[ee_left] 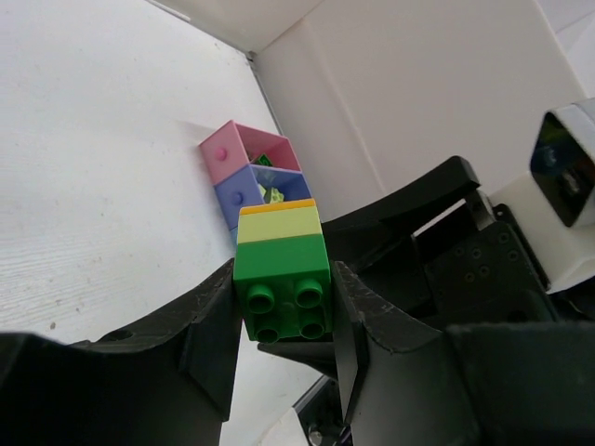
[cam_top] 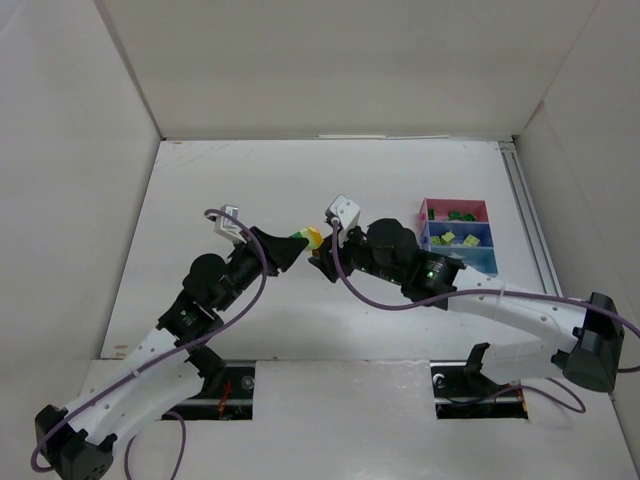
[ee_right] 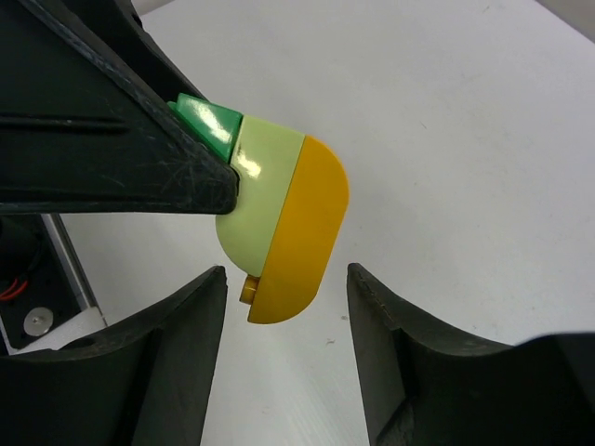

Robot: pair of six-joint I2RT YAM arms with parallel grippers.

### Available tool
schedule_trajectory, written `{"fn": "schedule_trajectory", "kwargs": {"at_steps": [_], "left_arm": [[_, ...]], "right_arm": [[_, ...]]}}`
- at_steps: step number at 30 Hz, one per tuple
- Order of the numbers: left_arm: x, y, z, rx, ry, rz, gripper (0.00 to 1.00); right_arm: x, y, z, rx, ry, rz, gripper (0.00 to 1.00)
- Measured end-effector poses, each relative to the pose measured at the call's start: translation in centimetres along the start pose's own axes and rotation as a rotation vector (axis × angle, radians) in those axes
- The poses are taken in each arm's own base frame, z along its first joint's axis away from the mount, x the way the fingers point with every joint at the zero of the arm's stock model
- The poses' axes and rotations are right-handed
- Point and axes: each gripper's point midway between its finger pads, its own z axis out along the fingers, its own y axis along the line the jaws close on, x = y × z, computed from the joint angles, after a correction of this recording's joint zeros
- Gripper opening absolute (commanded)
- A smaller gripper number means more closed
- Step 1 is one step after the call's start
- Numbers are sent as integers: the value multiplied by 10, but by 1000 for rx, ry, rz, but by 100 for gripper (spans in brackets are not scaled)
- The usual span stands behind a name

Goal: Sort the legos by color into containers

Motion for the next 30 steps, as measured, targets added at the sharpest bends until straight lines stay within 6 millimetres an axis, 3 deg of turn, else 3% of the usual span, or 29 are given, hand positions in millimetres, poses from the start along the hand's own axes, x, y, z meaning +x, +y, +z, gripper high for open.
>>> {"fn": "schedule_trajectory", "kwargs": {"at_steps": [5,17,22,25,30], "left_arm": [[6,8,4,-27,21,0,0],[6,4,2,-13,25,1,0],[4,2,0,-3,17,6,0],[3,2,0,-3,15,8,0],[0,1,-2,-4,-1,11,0]], "right_arm": [[-4,-4,-4,19,-11,-10,48],[-8,-10,-6,55,-1,-24,50],[-12,-8,-6,54,-7,-25,43],[-11,-9,-5,55,-4,-25,35],[-14,-10,-3,67,-7,-25,10]]}}
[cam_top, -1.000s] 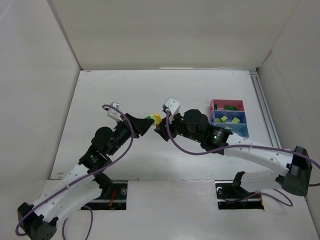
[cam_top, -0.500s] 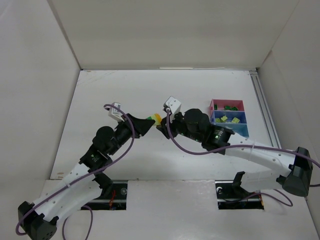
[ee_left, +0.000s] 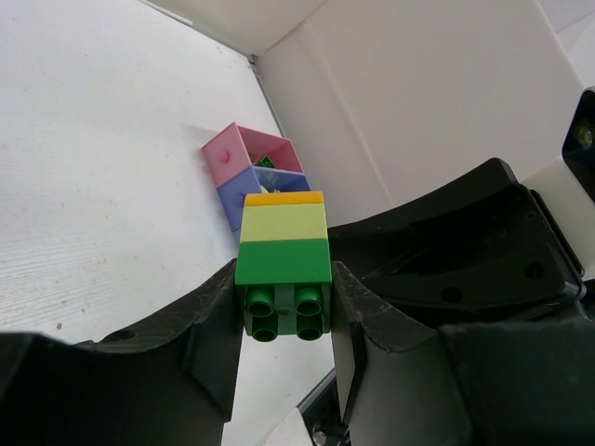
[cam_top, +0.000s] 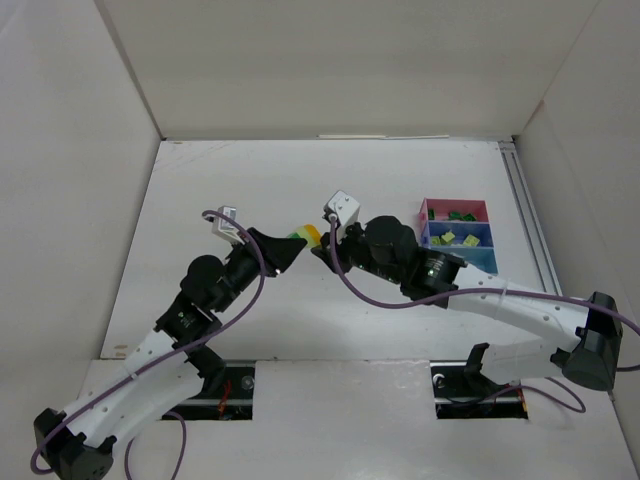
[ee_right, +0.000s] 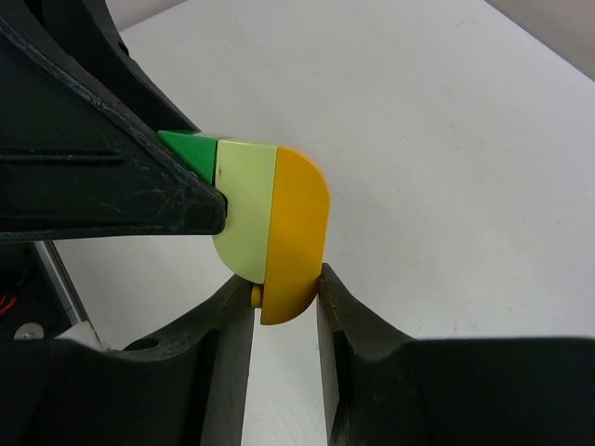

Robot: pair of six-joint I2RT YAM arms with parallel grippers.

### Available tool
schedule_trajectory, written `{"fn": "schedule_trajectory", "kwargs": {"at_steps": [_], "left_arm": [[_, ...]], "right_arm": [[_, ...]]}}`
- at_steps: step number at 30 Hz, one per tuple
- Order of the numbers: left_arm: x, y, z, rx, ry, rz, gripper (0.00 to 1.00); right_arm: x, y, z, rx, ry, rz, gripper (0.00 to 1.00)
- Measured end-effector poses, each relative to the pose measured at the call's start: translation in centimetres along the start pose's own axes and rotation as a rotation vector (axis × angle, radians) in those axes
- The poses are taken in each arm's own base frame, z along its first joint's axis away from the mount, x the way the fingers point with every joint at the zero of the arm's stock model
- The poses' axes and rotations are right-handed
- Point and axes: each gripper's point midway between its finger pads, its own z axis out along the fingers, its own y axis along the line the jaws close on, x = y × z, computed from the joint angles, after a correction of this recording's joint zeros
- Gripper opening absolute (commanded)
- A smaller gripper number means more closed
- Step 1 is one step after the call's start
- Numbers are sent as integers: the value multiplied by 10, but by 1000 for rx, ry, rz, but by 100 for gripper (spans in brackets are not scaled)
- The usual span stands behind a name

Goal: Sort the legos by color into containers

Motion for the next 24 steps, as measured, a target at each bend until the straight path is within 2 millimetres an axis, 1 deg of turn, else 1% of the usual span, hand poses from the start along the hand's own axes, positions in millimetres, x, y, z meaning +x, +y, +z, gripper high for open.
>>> {"fn": "schedule_trajectory", "kwargs": {"at_steps": [1,2,6,7,8,11,13,15,19,22,24], "left_arm": [[0,0,0,1,-2,0,0],[-1,0,-1,0,-3,0,0],[1,2,-1,-8,2,-2,0],[1,2,-1,-11,5,-2,0],[1,2,-2,-11,4,-3,0],[-2,-2,-7,2,-7,-3,0],[-4,-3,-9,6,-13,-3,0],[-4,-3,-9,6,-16,-3,0],[-4,-3,-9,3,-15,-3,0],[1,3,-5,-19,4,1,0],[7,10,2,-45,33,17,0]], "right_arm": [[-1,0,0,2,-1,0,3],[-1,0,0,9,0,2,0],[3,-1,-1,37,13,22,0],[4,-4,-2,60,18,23,0],[8,-11,-3,101,36,28,0],[19,-41,-10,258,94,44,0],[25,-57,-16,345,126,53,0],[28,-66,-20,400,142,55,0],[31,-70,-22,427,150,54,0],[35,-78,-26,459,167,55,0],[39,-88,-31,489,186,63,0]]}}
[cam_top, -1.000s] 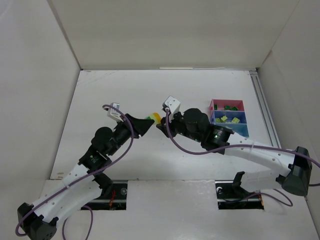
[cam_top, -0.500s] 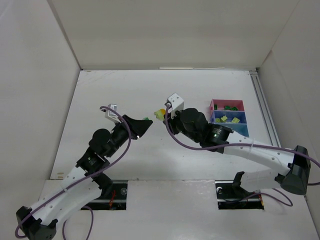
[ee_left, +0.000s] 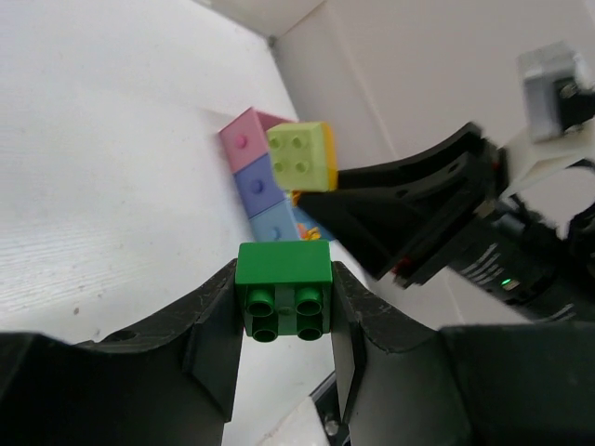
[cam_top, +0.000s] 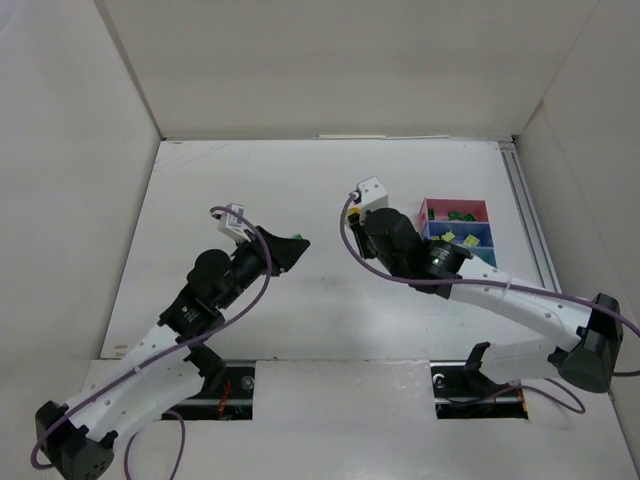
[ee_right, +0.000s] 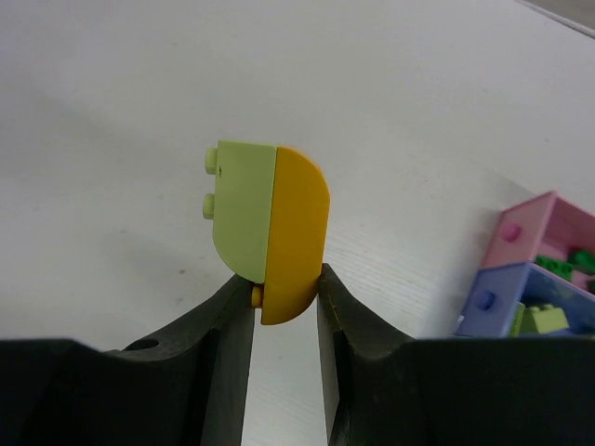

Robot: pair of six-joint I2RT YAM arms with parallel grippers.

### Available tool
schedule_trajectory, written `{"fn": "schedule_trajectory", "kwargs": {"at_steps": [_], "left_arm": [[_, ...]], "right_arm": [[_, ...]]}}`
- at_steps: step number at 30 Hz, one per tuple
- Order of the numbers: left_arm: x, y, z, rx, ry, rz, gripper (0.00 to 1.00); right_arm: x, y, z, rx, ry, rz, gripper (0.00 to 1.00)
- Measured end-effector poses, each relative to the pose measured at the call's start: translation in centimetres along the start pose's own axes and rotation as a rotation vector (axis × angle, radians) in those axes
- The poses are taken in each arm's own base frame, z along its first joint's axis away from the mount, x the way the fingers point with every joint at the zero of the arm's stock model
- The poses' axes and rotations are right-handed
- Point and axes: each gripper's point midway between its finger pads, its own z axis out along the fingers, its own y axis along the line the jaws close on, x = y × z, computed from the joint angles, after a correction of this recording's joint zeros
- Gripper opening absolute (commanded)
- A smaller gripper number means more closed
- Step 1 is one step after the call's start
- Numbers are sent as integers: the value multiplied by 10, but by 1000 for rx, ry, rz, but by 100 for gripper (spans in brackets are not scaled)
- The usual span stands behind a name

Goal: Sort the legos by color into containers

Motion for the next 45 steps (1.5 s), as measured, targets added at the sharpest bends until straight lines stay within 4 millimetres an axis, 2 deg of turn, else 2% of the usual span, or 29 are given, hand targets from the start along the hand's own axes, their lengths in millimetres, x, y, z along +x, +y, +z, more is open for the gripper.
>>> {"fn": "schedule_trajectory", "kwargs": {"at_steps": [2,5,7,10,12,15,19,27,31,38,45], "left_arm": [[7,5,12,-31,43,22,0],[16,9,33,-57,116,56,0],[26,11,50,-62,174,83,0],[42,10,71,-57,254,132,0],[50,0,89,-39,299,174,0],[60,-22,122,23,345,226,0],[75,-38,150,88,402,269,0],[101,-46,192,157,487,303,0],[112,-47,214,173,516,312,0],[125,-59,280,199,514,354,0],[140,-54,334,203,506,376,0]], "right_arm": [[1,-25,1,50,17,30,0],[-2,-84,-8,175,5,114,0],[-6,-125,-29,276,-21,172,0],[-13,-171,-66,390,-82,259,0],[-11,-193,-87,457,-107,301,0],[0,-216,-111,535,-119,340,0],[19,-228,-128,586,-88,351,0],[41,-237,-142,644,-26,343,0],[46,-241,-151,677,-22,344,0],[48,-247,-162,717,-38,367,0],[53,-248,-161,730,-29,369,0]]}}
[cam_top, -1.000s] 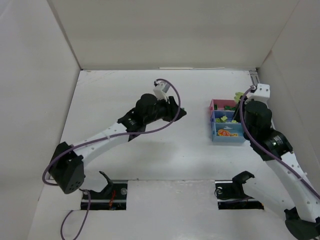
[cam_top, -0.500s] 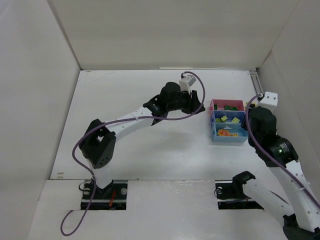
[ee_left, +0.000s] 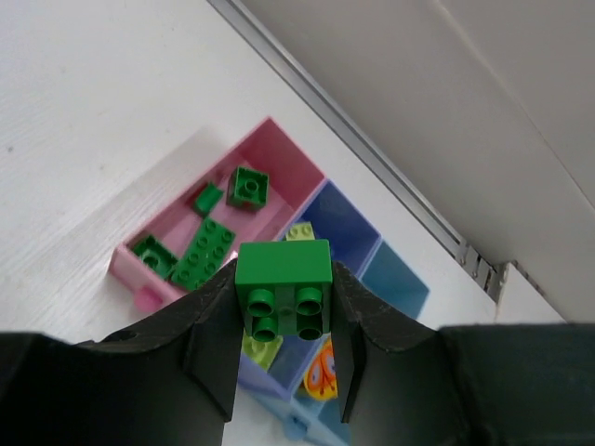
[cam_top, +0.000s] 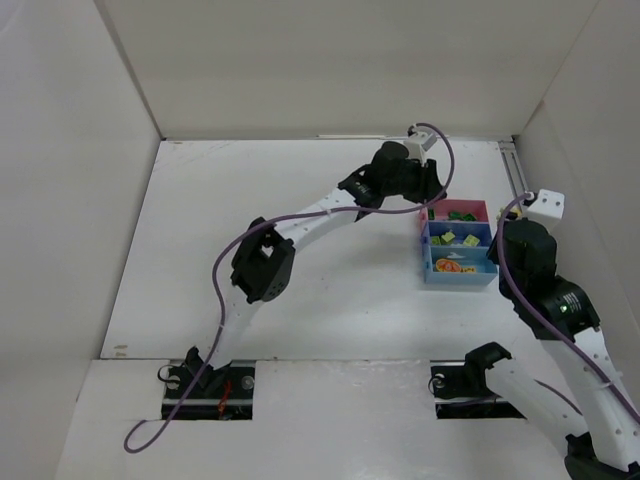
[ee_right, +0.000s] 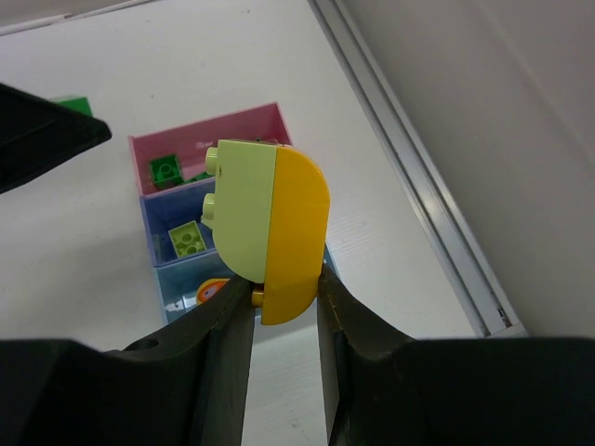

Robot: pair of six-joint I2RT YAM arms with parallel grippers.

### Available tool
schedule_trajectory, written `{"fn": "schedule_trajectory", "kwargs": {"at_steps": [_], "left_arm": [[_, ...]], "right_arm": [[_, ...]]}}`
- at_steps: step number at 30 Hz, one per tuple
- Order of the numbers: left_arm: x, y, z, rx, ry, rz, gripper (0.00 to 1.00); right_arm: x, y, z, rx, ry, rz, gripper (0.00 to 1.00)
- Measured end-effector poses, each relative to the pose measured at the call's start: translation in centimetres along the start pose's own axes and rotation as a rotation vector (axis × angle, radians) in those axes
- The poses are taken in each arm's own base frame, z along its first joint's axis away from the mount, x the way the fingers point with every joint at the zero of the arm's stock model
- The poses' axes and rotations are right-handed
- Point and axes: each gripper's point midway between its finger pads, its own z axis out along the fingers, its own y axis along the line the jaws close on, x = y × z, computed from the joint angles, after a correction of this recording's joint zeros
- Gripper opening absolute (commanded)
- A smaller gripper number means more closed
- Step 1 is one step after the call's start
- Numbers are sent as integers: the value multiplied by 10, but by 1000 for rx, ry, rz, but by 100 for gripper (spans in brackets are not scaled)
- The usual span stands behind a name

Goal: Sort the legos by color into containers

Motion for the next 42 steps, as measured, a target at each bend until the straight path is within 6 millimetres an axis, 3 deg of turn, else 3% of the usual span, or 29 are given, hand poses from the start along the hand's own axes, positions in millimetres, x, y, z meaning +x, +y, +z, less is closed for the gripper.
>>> {"fn": "schedule_trajectory", "kwargs": {"at_steps": [6,11,17,26,28,32,33,36,38,42], "left_arm": [[-1,11,52,25,-43,1,0],[18,33,81,-20,-67,-27,0],[31,54,91,-86,-77,-49,0],[30,56,92,-105,-90,-69,1],[31,55,93,-103,-89,-70,5],[33,51,94,-104,-89,-69,24],[33,51,94,-103,-88,-69,34],[34,49,95,-109,-91,-68,40],[33,50,95,-114,-95,-66,53],[32,50,95,-115,-103,-71,58]], "right_arm": [[2,-1,-1,2,0,8,0],[7,-3,-1,3,3,10,0],[7,-4,-2,2,1,14,1],[11,-3,-1,4,8,7,1],[12,-3,-1,4,9,6,1],[11,-4,-2,3,4,11,2],[11,-5,-2,2,3,12,2],[10,-5,-2,2,2,13,2],[10,-5,-2,2,2,13,2],[10,-5,-2,2,2,12,2]]}}
